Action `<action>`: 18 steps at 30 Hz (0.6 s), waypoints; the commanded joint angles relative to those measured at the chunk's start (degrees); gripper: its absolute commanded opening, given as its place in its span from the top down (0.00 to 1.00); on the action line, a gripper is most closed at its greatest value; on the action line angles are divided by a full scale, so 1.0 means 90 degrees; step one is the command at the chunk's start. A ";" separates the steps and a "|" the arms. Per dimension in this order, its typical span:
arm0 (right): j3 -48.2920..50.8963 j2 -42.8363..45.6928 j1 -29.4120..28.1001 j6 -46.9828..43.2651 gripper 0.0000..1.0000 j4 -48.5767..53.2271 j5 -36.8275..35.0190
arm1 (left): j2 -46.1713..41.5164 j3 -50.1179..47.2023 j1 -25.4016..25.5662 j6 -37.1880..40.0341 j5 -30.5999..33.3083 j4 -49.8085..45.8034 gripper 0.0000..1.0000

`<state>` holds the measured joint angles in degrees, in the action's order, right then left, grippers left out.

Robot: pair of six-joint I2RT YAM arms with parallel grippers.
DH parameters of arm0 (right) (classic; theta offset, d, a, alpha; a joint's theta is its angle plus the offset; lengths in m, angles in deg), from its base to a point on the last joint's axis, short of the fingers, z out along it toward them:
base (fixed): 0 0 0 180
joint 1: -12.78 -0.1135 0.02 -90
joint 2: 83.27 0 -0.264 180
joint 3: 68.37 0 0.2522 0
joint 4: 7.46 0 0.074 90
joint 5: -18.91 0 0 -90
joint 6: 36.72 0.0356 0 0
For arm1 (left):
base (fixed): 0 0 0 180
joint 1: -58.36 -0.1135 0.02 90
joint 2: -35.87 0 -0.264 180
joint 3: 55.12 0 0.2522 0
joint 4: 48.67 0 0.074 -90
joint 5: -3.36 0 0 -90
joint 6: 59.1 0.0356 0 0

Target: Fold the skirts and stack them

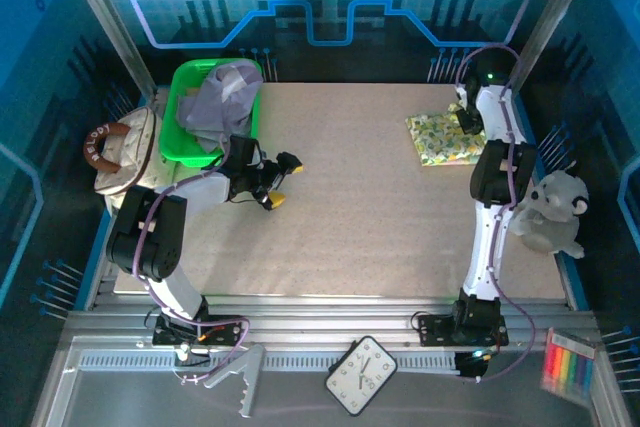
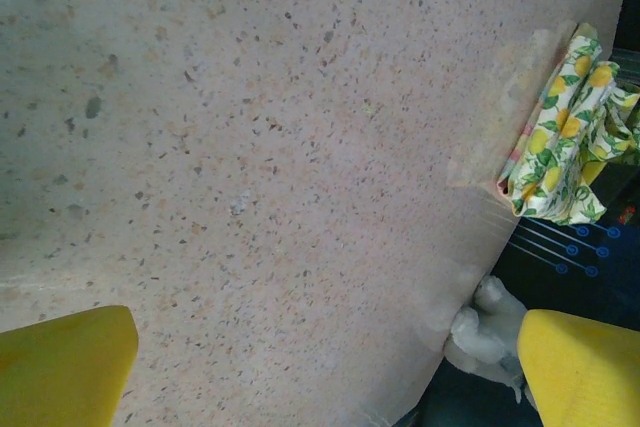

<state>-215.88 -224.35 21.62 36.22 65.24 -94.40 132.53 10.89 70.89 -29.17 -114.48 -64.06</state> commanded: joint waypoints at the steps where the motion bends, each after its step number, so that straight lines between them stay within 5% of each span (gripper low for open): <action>1: -0.0071 -0.0079 0.0090 0.0206 0.87 -0.0176 0.0105 | -0.0134 -0.0114 -0.0006 0.0054 0.0102 -0.0227 0.01; 5: -0.0448 -0.0144 0.0160 0.0932 0.67 0.0188 -0.0431 | -0.0135 -0.0085 -0.0006 0.0063 0.0075 -0.0244 0.01; 12: -0.0292 0.0582 0.0328 0.2046 0.52 0.0580 -0.0471 | -0.0081 -0.0060 -0.0006 0.0093 0.0068 -0.0244 0.01; 16: 0.0125 0.1130 0.0326 0.2385 0.27 0.0646 0.0848 | -0.0004 -0.0044 -0.0006 0.0075 0.0028 -0.0188 0.01; 18: 0.0379 0.1257 0.0317 0.2541 0.23 0.0532 0.1647 | 0.0038 -0.0034 -0.0007 0.0064 0.0004 -0.0157 0.01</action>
<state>-214.29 -217.75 24.48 54.87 69.30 -90.40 132.53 10.89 70.89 -29.13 -114.33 -65.13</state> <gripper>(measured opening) 0.763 0.990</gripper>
